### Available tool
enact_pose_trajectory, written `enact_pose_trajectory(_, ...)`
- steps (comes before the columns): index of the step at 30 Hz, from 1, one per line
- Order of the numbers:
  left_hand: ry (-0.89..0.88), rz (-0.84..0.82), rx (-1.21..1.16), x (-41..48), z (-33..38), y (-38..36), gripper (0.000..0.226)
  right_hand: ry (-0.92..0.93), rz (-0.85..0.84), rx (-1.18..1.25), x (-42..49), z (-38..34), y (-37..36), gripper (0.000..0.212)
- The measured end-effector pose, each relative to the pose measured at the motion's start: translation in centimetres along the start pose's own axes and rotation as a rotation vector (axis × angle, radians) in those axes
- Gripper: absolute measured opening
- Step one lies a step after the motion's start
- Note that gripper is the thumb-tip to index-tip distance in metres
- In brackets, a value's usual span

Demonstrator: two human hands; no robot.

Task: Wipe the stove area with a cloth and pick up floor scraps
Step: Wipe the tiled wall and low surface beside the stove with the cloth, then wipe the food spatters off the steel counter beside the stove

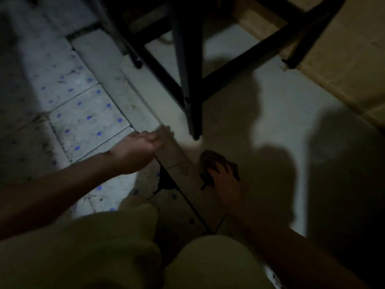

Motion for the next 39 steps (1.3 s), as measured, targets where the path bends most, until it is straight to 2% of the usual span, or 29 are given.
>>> enact_pose_trajectory(6, 0.189, -0.175, 0.113, -5.0, -7.9, -2.8, 0.037, 0.069, -0.043, -0.132, 1.2, -1.1, -0.6, 0.059)
enact_pose_trajectory(11, 0.340, -0.063, -0.009, -7.3, -11.6, -1.9, 0.033, 0.107, -0.055, -0.158, 1.4, -2.3, 0.4, 0.047)
enact_pose_trajectory(16, 0.427, -0.023, -0.114, -9.5, -13.5, 0.6, 0.035, 0.382, 0.058, 0.009, 1.3, -12.5, 6.2, 0.031)
enact_pose_trajectory(19, 0.535, 0.006, -0.184, -11.8, -15.4, 3.5, 0.034, 0.490, 0.100, 0.044, 1.3, -18.7, 11.0, 0.032)
enact_pose_trajectory(21, 0.598, 0.031, -0.208, -13.8, -16.9, 5.8, 0.033, 0.518, 0.110, 0.040, 1.3, -22.4, 14.3, 0.037)
enact_pose_trajectory(25, 0.702, 0.037, -0.268, -18.4, -19.6, 11.3, 0.034, 0.529, 0.130, 0.185, -1.1, -30.2, 21.4, 0.036)
enact_pose_trajectory(31, 0.783, 0.050, -0.283, -23.2, -22.1, 22.2, 0.034, 0.650, 0.098, 0.078, -7.8, -38.3, 30.3, 0.041)
enact_pose_trajectory(35, 0.792, 0.063, -0.259, -25.6, -23.7, 31.4, 0.035, 0.700, 0.167, -0.088, -13.0, -42.3, 37.6, 0.050)
enact_pose_trajectory(39, 0.775, 0.095, -0.247, -27.5, -24.3, 40.6, 0.032, 0.693, 0.237, -0.083, -17.3, -45.6, 45.4, 0.043)
Point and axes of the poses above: each hand's wrist, its own x-axis towards the middle knuckle, its own y-axis out of the back of the hand, z = x × y, the point moved 8 cm from there along x, towards the middle knuckle, and after that the axes turned 5 degrees about z, right-handed, at the moved point
